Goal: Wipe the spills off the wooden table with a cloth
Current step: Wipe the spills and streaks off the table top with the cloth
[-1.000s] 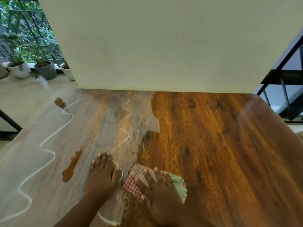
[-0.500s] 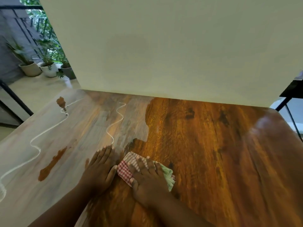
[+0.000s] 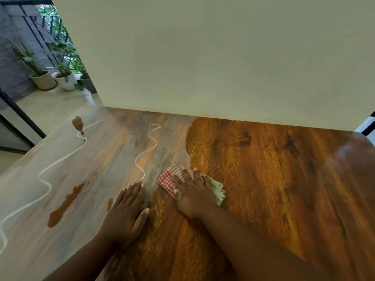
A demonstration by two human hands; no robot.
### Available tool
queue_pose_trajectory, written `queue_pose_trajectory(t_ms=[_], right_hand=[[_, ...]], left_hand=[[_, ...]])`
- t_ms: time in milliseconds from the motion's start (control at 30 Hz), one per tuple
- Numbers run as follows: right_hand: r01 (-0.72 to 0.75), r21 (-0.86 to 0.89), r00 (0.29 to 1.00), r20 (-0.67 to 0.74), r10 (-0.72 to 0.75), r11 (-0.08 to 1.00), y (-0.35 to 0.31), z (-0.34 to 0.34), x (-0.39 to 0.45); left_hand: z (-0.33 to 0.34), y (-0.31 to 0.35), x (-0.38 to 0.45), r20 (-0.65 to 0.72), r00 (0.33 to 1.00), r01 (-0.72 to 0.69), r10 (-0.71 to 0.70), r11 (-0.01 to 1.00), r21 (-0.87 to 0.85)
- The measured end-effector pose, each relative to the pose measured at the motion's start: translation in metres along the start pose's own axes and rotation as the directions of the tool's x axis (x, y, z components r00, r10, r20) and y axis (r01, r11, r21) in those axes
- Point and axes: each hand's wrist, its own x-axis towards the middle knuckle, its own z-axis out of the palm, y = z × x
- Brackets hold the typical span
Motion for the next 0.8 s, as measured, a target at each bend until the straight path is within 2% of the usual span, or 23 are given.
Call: queue_pose_trajectory(t_ms=[433, 533, 600, 700, 800], right_hand=[[0.025, -0.066, 0.998, 0.055, -0.021, 0.998, 0.064, -0.046, 0.118], [0.037, -0.083, 0.999, 0.039, -0.034, 0.996, 0.062, -0.041, 0.114], [0.115, -0.104, 0.993, 0.037, -0.112, 0.988, 0.052, -0.031, 0.095], [0.277, -0.112, 0.961, 0.043, -0.274, 0.954, 0.034, -0.011, 0.054], [0.357, -0.089, 0.934, 0.052, -0.354, 0.930, 0.033, -0.005, 0.038]], left_hand=[[-0.007, -0.001, -0.003, -0.011, 0.997, -0.081, 0.081, 0.997, -0.006], [-0.012, 0.002, -0.002, 0.009, 0.987, -0.158, 0.158, 0.987, 0.028], [-0.020, 0.007, 0.008, 0.014, 0.983, -0.183, 0.182, 0.981, 0.068], [-0.032, 0.015, 0.041, -0.045, 0.994, -0.092, 0.096, 0.992, 0.085], [-0.035, 0.022, 0.075, -0.059, 0.997, -0.049, 0.056, 0.993, 0.112]])
